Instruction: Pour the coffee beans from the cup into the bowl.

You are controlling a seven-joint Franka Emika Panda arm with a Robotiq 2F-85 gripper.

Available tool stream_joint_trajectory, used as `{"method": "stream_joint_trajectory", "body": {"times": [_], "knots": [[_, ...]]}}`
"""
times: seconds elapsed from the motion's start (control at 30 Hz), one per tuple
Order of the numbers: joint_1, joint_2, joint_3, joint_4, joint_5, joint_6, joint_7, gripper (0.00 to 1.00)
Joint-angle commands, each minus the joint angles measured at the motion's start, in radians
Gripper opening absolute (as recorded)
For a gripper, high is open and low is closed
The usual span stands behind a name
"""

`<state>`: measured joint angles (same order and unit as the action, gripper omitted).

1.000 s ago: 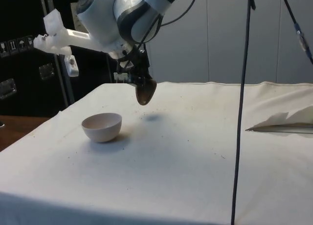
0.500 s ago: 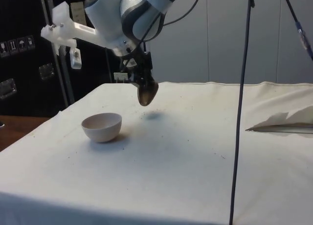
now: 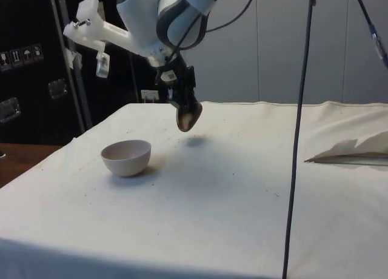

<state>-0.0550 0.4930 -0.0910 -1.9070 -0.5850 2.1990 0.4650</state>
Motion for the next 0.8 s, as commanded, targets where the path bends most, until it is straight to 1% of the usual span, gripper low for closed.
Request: {"method": "stream_joint_trajectory", "body": {"times": [0.0,0.13,0.17,0.2,0.23,0.27,0.33,0.43,0.47,0.5,0.63,0.7,0.73,0.77], "knots": [[-0.012,-0.01,0.005,-0.015,0.014,0.02,-0.017,0.03],[-0.011,-0.015,-0.01,-0.025,0.046,0.037,-0.046,0.03],[-0.011,-0.015,-0.016,-0.029,0.062,0.046,-0.06,0.03],[0.0,-0.009,-0.023,-0.019,0.048,0.028,-0.046,0.03],[-0.011,-0.015,-0.019,-0.03,0.069,0.05,-0.067,0.03],[-0.01,-0.015,-0.022,-0.032,0.076,0.054,-0.072,0.03],[-0.012,-0.013,-0.027,-0.032,0.093,0.064,-0.086,0.03],[-0.012,-0.01,-0.039,-0.035,0.126,0.085,-0.114,0.03],[0.0,-0.009,-0.047,-0.03,0.113,0.069,-0.101,0.03],[-0.012,-0.01,-0.042,-0.036,0.135,0.091,-0.121,0.03],[-0.011,-0.008,-0.054,-0.038,0.169,0.109,-0.15,0.03],[-0.012,-0.005,-0.061,-0.039,0.197,0.122,-0.174,0.03],[0.0,-0.004,-0.071,-0.034,0.186,0.107,-0.163,0.03],[-0.012,-0.005,-0.064,-0.04,0.207,0.126,-0.183,0.03]]}}
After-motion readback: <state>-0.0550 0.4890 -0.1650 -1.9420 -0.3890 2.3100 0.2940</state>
